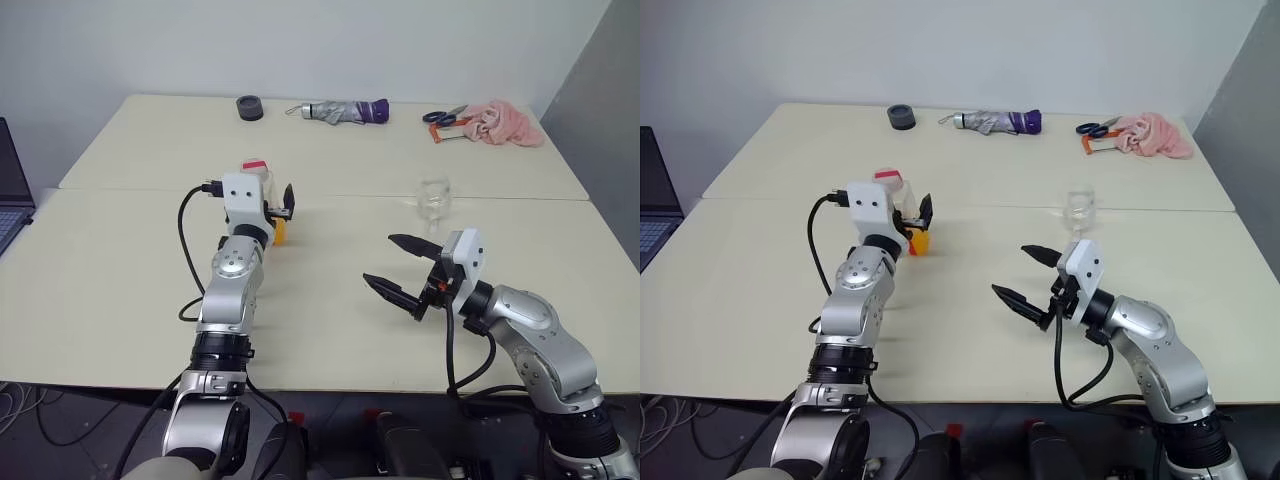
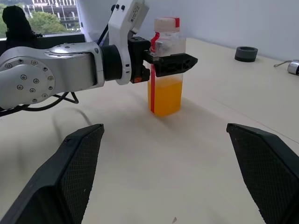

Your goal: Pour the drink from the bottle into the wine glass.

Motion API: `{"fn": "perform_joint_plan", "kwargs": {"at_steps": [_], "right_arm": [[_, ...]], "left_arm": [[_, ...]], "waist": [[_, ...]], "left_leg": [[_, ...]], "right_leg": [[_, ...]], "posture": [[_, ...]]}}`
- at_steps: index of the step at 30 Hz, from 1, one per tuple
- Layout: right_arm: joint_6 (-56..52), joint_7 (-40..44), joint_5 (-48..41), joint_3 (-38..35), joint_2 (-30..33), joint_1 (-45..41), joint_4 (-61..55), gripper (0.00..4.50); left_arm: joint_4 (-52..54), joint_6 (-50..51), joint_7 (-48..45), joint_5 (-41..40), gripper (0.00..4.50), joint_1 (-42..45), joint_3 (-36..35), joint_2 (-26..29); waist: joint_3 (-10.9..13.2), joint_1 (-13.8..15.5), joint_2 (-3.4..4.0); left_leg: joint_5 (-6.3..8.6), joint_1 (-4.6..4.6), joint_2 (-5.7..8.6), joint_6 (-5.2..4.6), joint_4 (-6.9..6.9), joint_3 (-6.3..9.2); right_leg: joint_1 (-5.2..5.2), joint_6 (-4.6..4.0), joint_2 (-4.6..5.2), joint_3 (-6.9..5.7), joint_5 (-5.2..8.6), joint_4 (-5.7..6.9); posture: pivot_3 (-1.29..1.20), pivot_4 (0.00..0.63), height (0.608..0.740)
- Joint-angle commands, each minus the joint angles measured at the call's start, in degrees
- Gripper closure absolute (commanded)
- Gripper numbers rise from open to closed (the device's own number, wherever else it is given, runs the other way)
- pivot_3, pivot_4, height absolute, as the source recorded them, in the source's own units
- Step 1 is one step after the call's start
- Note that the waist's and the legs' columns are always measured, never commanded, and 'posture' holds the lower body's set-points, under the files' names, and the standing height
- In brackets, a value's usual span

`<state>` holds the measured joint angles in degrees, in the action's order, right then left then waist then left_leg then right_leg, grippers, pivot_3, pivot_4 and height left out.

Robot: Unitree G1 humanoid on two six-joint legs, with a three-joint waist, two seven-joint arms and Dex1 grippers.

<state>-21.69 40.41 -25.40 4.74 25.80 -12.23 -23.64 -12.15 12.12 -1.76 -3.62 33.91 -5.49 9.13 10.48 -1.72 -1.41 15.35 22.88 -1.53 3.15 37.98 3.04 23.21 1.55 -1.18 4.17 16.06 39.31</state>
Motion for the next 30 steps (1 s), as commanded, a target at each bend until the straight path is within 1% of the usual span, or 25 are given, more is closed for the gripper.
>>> {"fn": "perform_joint_plan", "kwargs": {"at_steps": [1,23,26,30], "right_arm": [[0.49,0.24,-0.10,-0.13,-0.05,-0.83,-1.22,0.00],[0.57,0.73,0.09,-0.41,0.32,-0.91,0.39,0.00],[0.60,0.79,0.13,-0.38,0.26,-0.90,0.40,0.00],[0.66,0.83,0.31,-0.34,0.36,-0.67,0.23,0.00]], "left_arm": [[0.88,0.01,1.24,1.02,0.04,1.82,-0.28,0.38],[0.83,4.68,2.58,2.79,0.04,4.14,0.30,0.90],[0.69,4.93,2.26,2.42,0.64,4.31,0.38,0.54],[1.14,4.58,1.41,2.07,1.92,4.30,0.78,0.21]], "waist": [[0.00,0.00,0.00],[0.00,0.00,0.00],[0.00,0.00,0.00],[0.00,0.02,0.00]], "left_leg": [[0.00,0.00,0.01,0.00,0.00,0.01],[-0.01,0.00,0.04,0.00,0.01,0.05],[-0.01,0.00,0.04,0.00,0.02,0.06],[-0.01,0.00,0.04,0.00,0.02,0.06]], "right_leg": [[0.00,0.00,0.01,-0.01,0.00,0.00],[0.00,0.00,0.15,-0.07,0.00,0.10],[0.00,0.00,0.17,-0.07,0.00,0.10],[0.00,0.00,0.17,-0.08,0.00,0.11]], "posture": [[0.00,0.150,0.740],[0.00,0.150,0.740],[0.00,0.150,0.740],[0.00,0.150,0.740]]}}
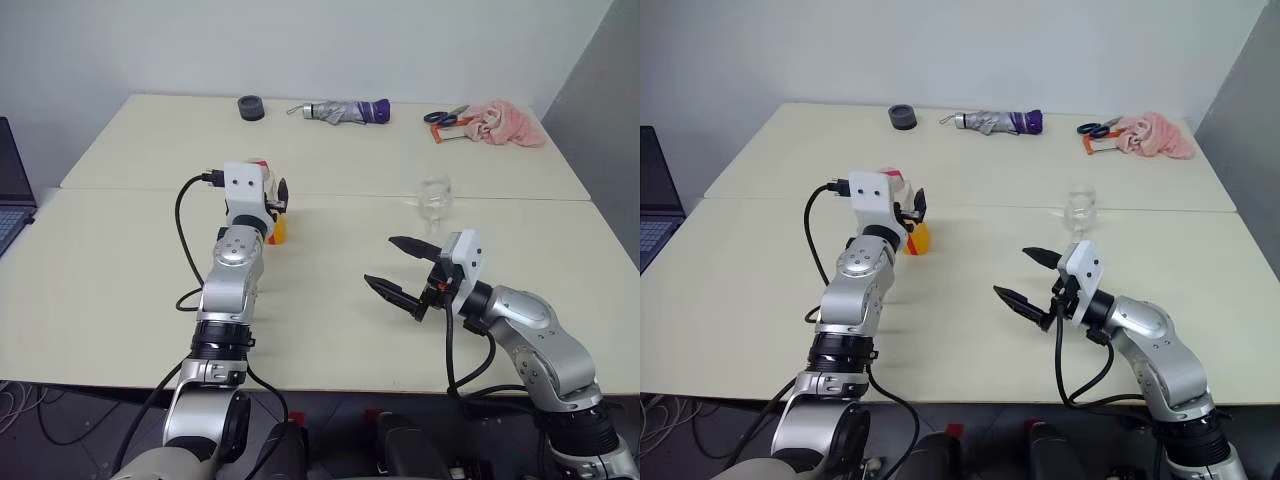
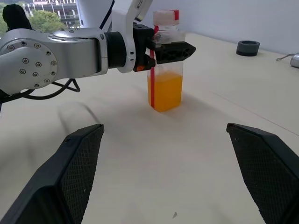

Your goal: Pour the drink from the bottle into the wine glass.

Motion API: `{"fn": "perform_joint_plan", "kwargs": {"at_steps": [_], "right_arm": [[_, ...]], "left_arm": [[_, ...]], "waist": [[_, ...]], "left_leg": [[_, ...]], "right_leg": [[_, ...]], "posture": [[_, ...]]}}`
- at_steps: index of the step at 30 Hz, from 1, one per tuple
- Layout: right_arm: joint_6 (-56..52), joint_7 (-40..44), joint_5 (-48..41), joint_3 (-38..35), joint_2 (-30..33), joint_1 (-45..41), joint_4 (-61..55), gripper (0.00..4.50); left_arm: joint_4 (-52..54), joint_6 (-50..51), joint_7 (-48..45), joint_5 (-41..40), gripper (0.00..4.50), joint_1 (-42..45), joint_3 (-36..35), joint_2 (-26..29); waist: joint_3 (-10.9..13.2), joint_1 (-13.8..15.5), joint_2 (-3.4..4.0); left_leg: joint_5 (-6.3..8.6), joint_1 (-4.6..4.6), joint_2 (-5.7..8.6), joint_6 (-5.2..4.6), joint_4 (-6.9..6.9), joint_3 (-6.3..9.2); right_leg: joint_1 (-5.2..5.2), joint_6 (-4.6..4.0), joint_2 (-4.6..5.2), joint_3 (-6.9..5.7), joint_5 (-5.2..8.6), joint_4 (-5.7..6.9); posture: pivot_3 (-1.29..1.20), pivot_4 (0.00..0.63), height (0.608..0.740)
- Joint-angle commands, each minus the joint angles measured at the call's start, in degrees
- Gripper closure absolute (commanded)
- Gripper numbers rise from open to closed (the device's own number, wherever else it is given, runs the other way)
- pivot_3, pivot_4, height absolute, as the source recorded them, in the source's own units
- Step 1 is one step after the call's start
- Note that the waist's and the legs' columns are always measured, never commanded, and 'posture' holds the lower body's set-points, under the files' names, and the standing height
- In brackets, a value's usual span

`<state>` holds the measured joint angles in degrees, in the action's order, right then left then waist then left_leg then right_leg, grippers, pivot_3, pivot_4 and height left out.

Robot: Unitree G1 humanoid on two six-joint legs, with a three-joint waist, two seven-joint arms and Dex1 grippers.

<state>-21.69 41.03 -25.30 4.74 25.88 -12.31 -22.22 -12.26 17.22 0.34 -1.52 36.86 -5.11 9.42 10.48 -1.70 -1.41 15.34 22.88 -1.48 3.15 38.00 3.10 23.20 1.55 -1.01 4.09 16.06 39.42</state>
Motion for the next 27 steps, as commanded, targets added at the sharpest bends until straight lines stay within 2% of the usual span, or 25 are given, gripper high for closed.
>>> {"fn": "perform_joint_plan", "kwargs": {"at_steps": [1,3,13,20,27], "right_arm": [[0.65,0.23,0.24,-0.32,0.29,-0.58,-1.22,0.00],[0.71,0.24,0.33,-0.30,0.30,-0.60,-1.17,0.00],[1.44,0.37,1.46,-0.02,0.33,-0.31,-1.73,0.00],[5.73,-3.22,6.48,-1.20,-0.66,1.58,-0.73,0.00],[9.49,-3.77,9.18,-1.07,0.19,6.18,-3.10,0.00]], "left_arm": [[1.29,-0.46,-0.78,-0.09,2.24,1.33,0.41,-0.09],[1.28,-0.45,-0.85,0.00,2.65,1.26,0.47,-0.04],[4.64,-0.95,-4.44,-0.97,2.69,-1.77,0.80,0.76],[9.04,-0.10,-21.90,-9.29,2.69,-5.50,1.92,5.28],[7.60,-5.73,-37.15,-13.54,2.69,-4.98,4.64,8.06]], "waist": [[0.00,0.00,0.00],[0.00,-0.02,0.00],[0.00,-0.02,0.00],[-0.01,0.02,0.01],[-0.01,0.13,0.02]], "left_leg": [[0.00,0.00,0.00,0.00,0.00,0.00],[0.00,0.00,0.00,0.00,0.01,-0.02],[0.00,0.00,0.00,0.00,0.01,-0.01],[-0.02,-0.01,-0.01,0.02,0.03,-0.01],[-0.02,0.00,-0.01,0.02,0.05,-0.01]], "right_leg": [[0.00,0.00,0.01,0.00,0.00,0.00],[0.00,0.00,0.01,0.01,0.00,0.01],[0.00,0.00,0.03,0.00,0.00,0.02],[0.00,0.00,0.06,0.00,0.00,0.05],[-0.01,0.00,0.07,0.00,0.01,0.04]], "posture": [[0.00,0.150,0.740],[0.00,0.150,0.740],[0.00,0.150,0.740],[0.00,0.150,0.740],[0.00,0.150,0.740]]}}
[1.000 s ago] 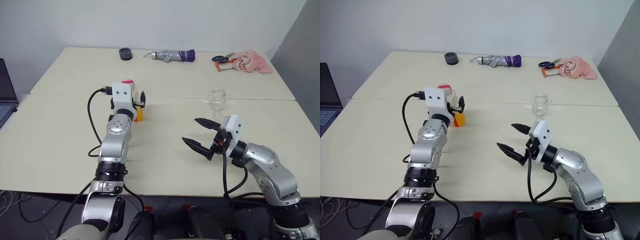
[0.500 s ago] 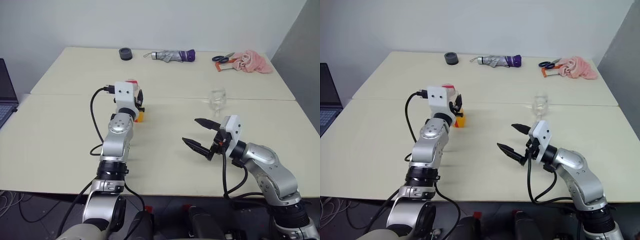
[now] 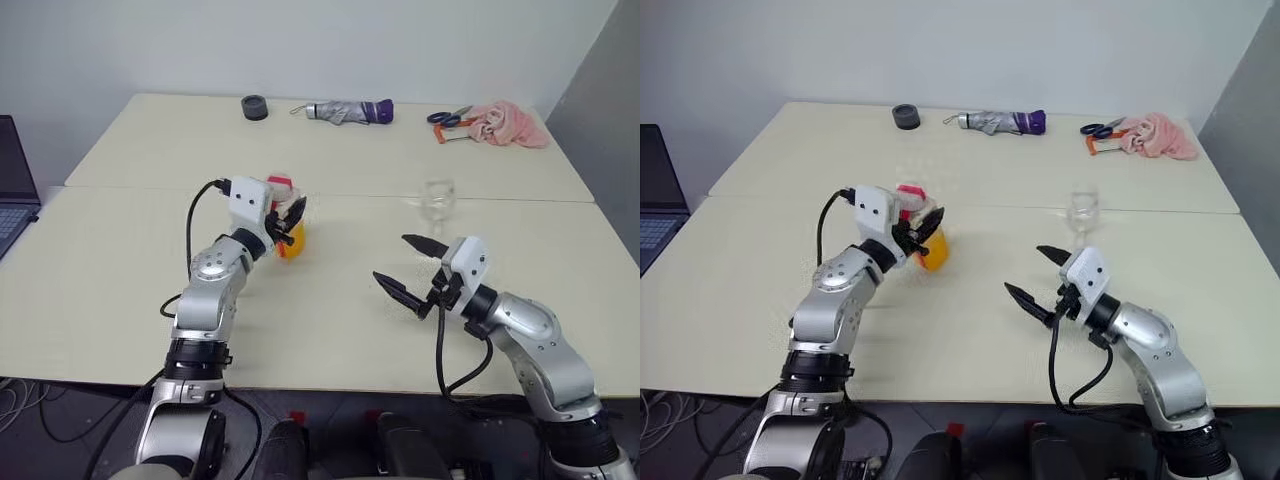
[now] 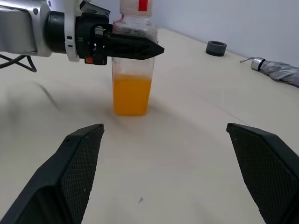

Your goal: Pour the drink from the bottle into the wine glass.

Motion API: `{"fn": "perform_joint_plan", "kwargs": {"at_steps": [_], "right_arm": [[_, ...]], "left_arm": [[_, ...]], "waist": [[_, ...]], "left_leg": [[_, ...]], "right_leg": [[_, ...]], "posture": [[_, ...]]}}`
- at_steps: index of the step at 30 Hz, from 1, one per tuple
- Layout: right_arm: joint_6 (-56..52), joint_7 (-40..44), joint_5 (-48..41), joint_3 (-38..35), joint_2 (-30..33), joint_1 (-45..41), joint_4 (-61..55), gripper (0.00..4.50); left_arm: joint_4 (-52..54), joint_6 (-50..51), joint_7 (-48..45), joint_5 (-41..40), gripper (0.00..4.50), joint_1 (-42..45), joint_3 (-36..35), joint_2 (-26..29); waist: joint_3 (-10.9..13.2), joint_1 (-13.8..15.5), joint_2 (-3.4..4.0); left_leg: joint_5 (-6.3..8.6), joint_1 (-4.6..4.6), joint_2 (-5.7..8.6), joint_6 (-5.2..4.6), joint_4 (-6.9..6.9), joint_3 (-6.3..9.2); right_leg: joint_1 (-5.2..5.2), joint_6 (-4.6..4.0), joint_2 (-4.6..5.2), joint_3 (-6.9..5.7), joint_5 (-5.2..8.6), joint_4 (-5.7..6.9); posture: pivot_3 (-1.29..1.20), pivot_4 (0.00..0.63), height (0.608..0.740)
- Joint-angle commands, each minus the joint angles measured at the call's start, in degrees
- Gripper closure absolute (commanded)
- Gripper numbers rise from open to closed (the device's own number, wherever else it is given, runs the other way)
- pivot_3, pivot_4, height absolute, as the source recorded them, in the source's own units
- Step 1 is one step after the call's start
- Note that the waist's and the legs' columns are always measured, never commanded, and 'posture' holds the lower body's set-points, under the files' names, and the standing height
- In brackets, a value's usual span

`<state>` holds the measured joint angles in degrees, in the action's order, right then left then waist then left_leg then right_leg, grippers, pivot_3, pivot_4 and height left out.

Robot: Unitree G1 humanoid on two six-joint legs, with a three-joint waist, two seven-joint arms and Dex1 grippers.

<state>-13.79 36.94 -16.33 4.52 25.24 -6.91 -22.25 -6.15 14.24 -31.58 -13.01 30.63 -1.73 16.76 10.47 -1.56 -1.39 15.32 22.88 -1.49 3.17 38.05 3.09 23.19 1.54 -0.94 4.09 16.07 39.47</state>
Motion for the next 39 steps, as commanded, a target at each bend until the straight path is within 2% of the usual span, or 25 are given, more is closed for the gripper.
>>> {"fn": "perform_joint_plan", "kwargs": {"at_steps": [1,7,15,19,26,35,39], "right_arm": [[1.60,0.42,0.08,-1.30,1.24,1.21,-3.45,0.00],[-3.14,0.97,-4.69,-4.52,3.73,1.52,-7.61,0.00],[-16.03,-2.63,-12.58,-4.89,5.10,-4.23,-15.38,0.00],[-20.60,-5.75,-13.92,-3.68,3.54,-9.06,-15.77,0.00],[-22.09,-9.07,-10.81,1.58,-0.98,-15.12,-13.10,0.00],[-23.41,-11.03,-8.56,3.95,-4.19,-19.49,-9.84,0.00],[-23.32,-10.32,-7.86,4.39,-3.68,-19.97,-8.85,0.93]], "left_arm": [[1.15,-2.71,-8.94,-3.75,2.69,1.45,1.91,0.65],[-2.16,-1.89,-24.44,-8.48,2.69,3.52,5.53,1.15],[-9.70,-3.31,-37.09,-8.31,2.69,8.88,8.92,1.33],[-13.39,-6.40,-40.56,-6.37,2.69,10.96,10.28,0.90],[-18.97,-12.72,-42.67,-4.02,2.69,14.33,11.02,-1.09],[-20.09,-13.34,-44.27,-3.89,2.69,14.89,10.74,-1.81],[-20.01,-13.16,-44.33,-3.94,2.69,14.99,10.45,-1.70]], "waist": [[0.00,-0.05,0.00],[0.00,-0.11,0.00],[0.00,-0.36,0.00],[0.00,-0.29,0.00],[0.00,-0.28,0.00],[0.00,-0.30,0.00],[0.00,-0.29,0.00]], "left_leg": [[0.00,-0.01,0.01,-0.01,0.00,-0.01],[0.01,-0.02,0.12,-0.02,0.01,-0.01],[0.01,-0.03,0.10,-0.04,0.02,0.01],[0.01,-0.01,0.08,-0.04,0.02,0.04],[0.01,0.00,0.09,-0.04,0.02,0.04],[0.01,0.01,0.07,-0.05,0.02,0.03],[0.02,0.02,0.07,-0.05,0.02,0.04]], "right_leg": [[0.00,0.00,0.00,0.00,0.00,0.00],[0.00,0.00,-0.09,-0.01,0.00,0.02],[0.00,-0.01,-0.18,0.00,0.01,0.05],[0.01,-0.03,-0.20,-0.01,0.02,0.06],[0.02,-0.03,-0.20,-0.01,0.02,0.05],[0.04,-0.04,-0.20,-0.01,0.02,0.06],[0.04,-0.04,-0.20,-0.02,0.02,0.05]], "posture": [[0.00,0.150,0.740],[0.00,0.150,0.740],[0.00,0.150,0.740],[0.00,0.150,0.740],[0.00,0.150,0.740],[0.00,0.150,0.740],[0.00,0.150,0.740]]}}
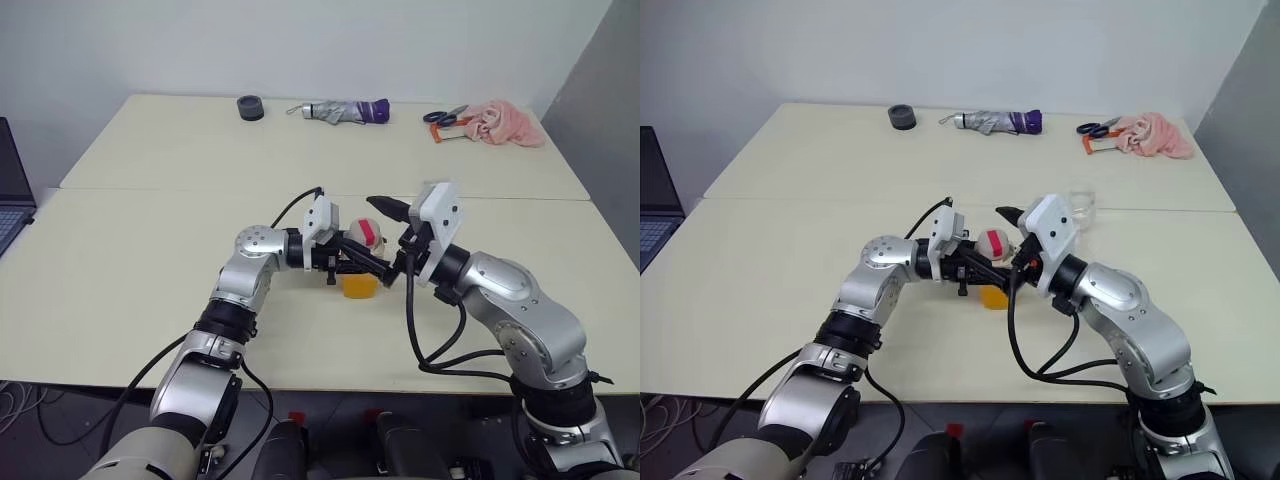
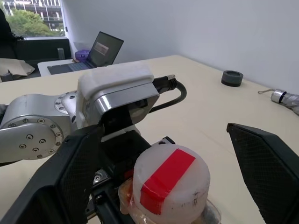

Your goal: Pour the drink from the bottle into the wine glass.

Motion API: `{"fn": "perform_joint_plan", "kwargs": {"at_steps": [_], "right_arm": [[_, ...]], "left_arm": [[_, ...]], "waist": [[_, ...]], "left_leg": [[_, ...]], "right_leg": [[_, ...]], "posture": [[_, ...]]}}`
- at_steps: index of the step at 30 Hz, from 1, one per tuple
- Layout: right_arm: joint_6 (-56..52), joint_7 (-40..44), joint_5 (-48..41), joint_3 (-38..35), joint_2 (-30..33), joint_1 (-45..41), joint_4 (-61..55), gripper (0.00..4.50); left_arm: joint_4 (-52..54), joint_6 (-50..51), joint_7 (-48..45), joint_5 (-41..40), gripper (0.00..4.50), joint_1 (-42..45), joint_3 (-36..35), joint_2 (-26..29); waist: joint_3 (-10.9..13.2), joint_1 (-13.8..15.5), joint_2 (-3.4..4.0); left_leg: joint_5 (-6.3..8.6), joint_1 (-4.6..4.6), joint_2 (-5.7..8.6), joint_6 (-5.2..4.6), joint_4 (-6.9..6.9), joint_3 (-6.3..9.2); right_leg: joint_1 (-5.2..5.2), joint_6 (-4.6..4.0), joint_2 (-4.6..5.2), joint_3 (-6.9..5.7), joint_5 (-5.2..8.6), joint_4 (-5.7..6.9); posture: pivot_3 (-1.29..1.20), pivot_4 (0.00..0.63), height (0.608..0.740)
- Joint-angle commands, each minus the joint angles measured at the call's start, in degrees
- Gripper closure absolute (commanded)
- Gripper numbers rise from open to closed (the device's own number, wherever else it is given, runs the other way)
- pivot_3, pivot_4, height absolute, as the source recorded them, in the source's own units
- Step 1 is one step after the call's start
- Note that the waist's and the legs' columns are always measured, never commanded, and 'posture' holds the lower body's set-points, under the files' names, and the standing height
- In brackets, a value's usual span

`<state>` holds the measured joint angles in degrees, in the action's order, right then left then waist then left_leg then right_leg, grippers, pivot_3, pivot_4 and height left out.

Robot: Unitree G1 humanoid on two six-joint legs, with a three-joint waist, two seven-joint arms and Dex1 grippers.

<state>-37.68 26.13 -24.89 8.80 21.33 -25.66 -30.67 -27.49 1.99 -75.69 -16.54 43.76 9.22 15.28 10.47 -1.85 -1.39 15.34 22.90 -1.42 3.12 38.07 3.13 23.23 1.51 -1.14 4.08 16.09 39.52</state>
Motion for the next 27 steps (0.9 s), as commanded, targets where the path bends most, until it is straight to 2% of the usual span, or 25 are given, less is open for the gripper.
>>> {"fn": "perform_joint_plan", "kwargs": {"at_steps": [1,5,12,22,27], "right_arm": [[0.67,0.97,0.99,0.45,0.54,-1.29,-0.21,1.27],[1.07,2.30,1.84,1.30,1.05,-1.37,0.45,2.63],[2.54,6.58,1.20,1.84,2.53,-1.64,2.24,2.63],[11.25,33.25,-3.44,1.38,10.10,-11.15,19.12,2.63],[11.76,31.66,-2.64,-0.03,9.34,-11.42,21.34,2.63]], "left_arm": [[1.30,-0.86,-0.21,-0.43,2.69,1.94,-0.58,-0.16],[1.42,-0.53,-0.18,-0.64,2.70,2.23,-0.89,0.13],[2.15,0.07,-0.65,-1.11,2.70,2.90,-1.17,0.74],[2.31,0.87,-5.57,-0.92,2.70,4.55,0.11,1.56],[2.36,0.92,-3.69,-0.90,2.70,4.58,-0.47,1.15]], "waist": [[0.00,0.00,0.00],[0.00,0.00,0.00],[0.00,0.00,0.00],[0.01,-0.02,0.01],[0.01,-0.02,0.01]], "left_leg": [[0.00,0.00,0.00,0.00,0.00,-0.01],[0.00,0.00,0.00,0.00,0.00,0.00],[0.00,0.00,0.00,0.00,0.00,0.00],[0.00,-0.01,0.00,-0.01,0.00,-0.01],[0.00,0.00,-0.02,-0.01,0.00,0.01]], "right_leg": [[0.00,0.00,0.00,0.00,0.00,0.00],[0.00,0.00,0.00,0.00,0.00,0.00],[0.00,0.00,0.00,0.00,0.00,0.01],[0.00,0.00,-0.01,-0.03,0.00,0.00],[0.00,-0.01,-0.01,-0.04,0.00,0.00]], "posture": [[0.00,0.150,0.740],[0.00,0.150,0.740],[0.00,0.150,0.740],[0.00,0.150,0.740],[0.00,0.150,0.740]]}}
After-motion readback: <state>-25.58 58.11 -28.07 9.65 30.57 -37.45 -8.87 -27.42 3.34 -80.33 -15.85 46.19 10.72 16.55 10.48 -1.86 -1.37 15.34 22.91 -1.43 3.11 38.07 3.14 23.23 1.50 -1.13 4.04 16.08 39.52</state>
